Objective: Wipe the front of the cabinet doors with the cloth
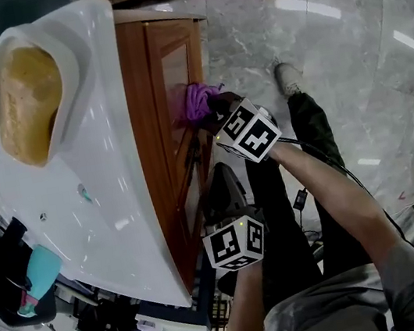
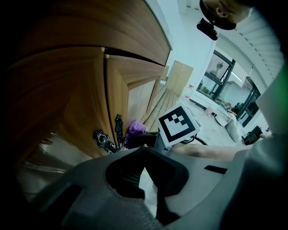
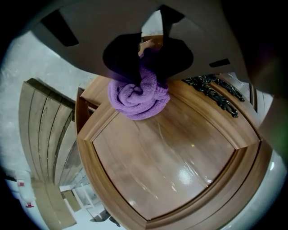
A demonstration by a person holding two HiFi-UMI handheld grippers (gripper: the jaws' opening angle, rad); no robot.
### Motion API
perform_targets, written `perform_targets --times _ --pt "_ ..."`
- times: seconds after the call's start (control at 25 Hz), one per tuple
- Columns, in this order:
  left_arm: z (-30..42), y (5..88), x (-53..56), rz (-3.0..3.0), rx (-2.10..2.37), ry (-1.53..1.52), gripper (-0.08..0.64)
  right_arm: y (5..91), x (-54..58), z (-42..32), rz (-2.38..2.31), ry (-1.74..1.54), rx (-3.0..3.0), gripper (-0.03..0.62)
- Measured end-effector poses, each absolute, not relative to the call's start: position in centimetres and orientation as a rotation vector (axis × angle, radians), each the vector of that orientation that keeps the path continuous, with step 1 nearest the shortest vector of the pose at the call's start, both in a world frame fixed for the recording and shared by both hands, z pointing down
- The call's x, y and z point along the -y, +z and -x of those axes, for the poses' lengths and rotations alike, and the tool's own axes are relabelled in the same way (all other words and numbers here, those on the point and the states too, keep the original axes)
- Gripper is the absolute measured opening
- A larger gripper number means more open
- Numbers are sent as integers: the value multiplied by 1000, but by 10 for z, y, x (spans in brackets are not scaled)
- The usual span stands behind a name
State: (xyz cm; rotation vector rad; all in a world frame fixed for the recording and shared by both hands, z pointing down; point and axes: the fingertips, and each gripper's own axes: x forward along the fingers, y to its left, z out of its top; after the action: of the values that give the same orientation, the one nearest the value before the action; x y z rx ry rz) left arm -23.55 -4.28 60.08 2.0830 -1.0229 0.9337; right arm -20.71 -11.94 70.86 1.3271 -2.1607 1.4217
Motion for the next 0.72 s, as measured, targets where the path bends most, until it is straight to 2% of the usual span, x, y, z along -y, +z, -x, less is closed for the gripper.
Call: perform_targets --times 0.72 --pt "237 627 51 -2009 992 1029 6 751 110 208 -1301 1486 2025 63"
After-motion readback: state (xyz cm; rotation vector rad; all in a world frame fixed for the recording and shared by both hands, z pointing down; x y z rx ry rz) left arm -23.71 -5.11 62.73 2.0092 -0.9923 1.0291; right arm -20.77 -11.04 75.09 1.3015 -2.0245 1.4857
